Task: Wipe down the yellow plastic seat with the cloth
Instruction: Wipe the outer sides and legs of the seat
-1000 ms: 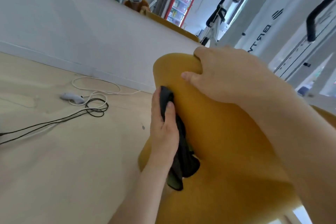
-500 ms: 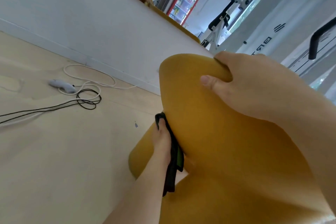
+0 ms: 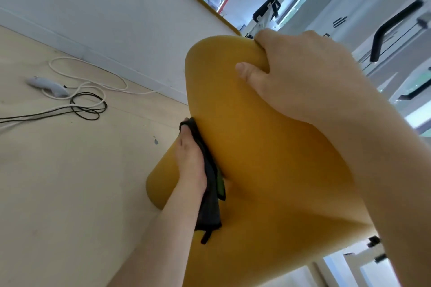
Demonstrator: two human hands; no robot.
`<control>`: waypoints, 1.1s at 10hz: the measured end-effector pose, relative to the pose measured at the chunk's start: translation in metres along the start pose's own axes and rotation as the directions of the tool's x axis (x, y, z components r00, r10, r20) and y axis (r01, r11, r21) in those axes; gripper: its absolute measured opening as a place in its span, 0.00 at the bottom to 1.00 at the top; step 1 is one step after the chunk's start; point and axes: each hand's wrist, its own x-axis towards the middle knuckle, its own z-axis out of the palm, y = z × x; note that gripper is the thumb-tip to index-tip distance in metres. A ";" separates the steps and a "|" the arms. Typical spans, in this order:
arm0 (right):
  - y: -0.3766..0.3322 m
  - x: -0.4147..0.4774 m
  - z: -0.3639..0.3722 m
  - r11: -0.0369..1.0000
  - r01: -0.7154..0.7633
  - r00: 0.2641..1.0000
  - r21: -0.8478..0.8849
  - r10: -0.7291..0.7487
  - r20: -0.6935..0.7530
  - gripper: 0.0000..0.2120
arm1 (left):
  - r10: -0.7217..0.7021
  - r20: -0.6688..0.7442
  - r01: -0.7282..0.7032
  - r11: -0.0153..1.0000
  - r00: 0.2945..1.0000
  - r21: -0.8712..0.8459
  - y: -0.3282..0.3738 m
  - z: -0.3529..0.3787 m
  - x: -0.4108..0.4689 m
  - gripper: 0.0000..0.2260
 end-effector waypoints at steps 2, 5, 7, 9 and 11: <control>-0.006 -0.009 0.008 0.989 0.050 0.991 -0.140 -0.066 -0.113 0.18 | 0.159 0.149 -0.170 0.983 0.976 0.065 -0.041 -0.014 -0.068 0.20; -0.023 -0.046 0.018 0.948 0.025 0.971 -0.316 -0.098 -0.218 0.23 | 0.184 0.079 -0.190 0.979 0.980 0.076 -0.050 -0.004 -0.066 0.19; -0.031 -0.206 0.081 0.813 -0.006 0.841 0.582 0.319 -0.437 0.16 | 0.140 0.458 -0.333 0.865 0.878 0.375 -0.092 -0.051 -0.137 0.14; -0.033 -0.291 0.110 0.077 -0.523 0.733 0.849 0.549 0.402 0.25 | -0.158 0.544 -0.090 0.912 0.824 0.401 -0.075 -0.061 -0.176 0.12; -0.030 -0.299 0.111 -0.048 -0.406 0.629 0.912 0.710 0.318 0.21 | -0.360 0.648 -0.237 0.725 0.671 0.647 -0.055 -0.044 -0.197 0.18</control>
